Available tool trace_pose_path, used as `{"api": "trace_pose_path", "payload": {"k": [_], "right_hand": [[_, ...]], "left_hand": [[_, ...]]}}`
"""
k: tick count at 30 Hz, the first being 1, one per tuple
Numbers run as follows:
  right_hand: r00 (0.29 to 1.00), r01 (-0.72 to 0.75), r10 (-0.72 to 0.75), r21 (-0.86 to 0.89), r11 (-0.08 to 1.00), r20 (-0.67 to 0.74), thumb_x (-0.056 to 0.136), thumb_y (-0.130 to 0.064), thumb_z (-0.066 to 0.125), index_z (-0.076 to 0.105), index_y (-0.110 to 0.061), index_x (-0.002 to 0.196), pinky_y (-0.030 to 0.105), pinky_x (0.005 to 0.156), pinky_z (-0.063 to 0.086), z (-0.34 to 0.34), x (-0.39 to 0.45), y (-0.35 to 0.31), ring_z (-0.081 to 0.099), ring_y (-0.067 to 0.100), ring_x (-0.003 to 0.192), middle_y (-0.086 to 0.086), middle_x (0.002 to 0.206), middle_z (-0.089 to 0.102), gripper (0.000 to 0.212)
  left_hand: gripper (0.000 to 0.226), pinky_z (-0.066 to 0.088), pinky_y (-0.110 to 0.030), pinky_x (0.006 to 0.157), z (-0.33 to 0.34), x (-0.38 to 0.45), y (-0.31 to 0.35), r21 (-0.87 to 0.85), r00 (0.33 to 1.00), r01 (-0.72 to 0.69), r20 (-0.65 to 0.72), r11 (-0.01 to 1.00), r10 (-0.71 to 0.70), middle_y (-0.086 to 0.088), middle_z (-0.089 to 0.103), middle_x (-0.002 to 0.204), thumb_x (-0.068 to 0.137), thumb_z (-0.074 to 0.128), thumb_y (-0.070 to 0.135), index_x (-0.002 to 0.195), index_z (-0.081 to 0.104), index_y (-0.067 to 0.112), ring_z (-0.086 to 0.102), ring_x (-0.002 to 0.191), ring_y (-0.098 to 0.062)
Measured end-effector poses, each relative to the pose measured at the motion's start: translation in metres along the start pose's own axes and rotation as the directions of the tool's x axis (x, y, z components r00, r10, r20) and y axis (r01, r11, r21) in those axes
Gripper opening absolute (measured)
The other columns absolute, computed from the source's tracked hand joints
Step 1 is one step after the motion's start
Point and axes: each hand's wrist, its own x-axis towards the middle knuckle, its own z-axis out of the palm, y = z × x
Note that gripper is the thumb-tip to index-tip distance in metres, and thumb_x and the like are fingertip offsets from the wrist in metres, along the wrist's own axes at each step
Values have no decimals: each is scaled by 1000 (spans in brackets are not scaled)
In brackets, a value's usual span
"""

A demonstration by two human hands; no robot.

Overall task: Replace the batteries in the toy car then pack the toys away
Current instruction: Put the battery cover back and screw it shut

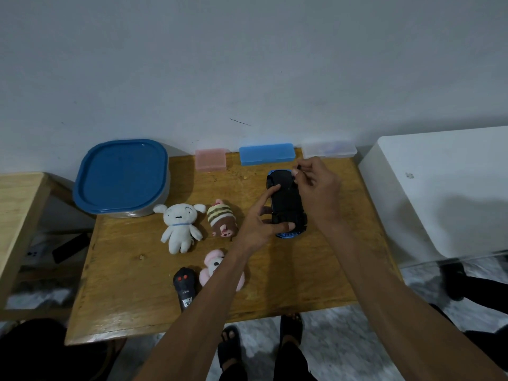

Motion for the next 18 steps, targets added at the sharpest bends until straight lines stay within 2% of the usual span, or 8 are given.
{"api": "trace_pose_path", "payload": {"k": [3,5,9,12,15,18], "right_hand": [[998,-59,58,-13,998,-15,90,-24,74,57,-23,95,15,68,55,0,3,-2,65,0,81,-15,84,63,18],[992,-113,113,16,994,-54,88,-25,77,56,-24,94,15,66,54,0,5,-4,65,3,78,-17,82,61,22],[955,-227,249,140,964,-161,87,-25,78,60,-19,99,34,68,62,-8,14,-3,68,7,78,-13,84,65,22],[915,-318,360,220,922,-183,86,-22,79,62,-16,100,45,68,62,-16,20,0,71,20,82,0,87,68,23],[902,-341,393,260,903,-181,87,-20,78,62,-20,98,39,64,64,-23,21,1,72,21,80,2,86,69,20],[891,-358,419,296,886,-176,88,-18,77,63,-18,100,31,62,63,-26,19,2,72,19,78,5,87,70,19]], "left_hand": [[92,60,-51,90,0,-2,1,2,1000,4,-7,1000,-4,-7,59,135,75,86,2,149,43,37,61,121,-22],[98,61,-48,91,1,-3,1,-9,1000,3,-5,1000,-3,-8,58,138,77,85,1,152,38,42,60,123,-23],[105,59,-40,94,1,-2,4,-58,999,37,-1,998,-37,-13,57,141,80,80,-5,148,30,56,59,127,-27],[109,55,-51,100,1,-1,5,-97,996,86,-10,992,-88,-13,54,141,79,78,-9,146,28,61,58,127,-30],[114,51,-59,103,1,1,3,-148,989,148,-5,978,-151,-12,53,144,78,76,-14,150,25,57,57,128,-33],[112,55,-58,97,1,3,-1,-278,974,221,25,935,-223,-9,57,143,75,75,-17,148,35,57,60,126,-33]]}}
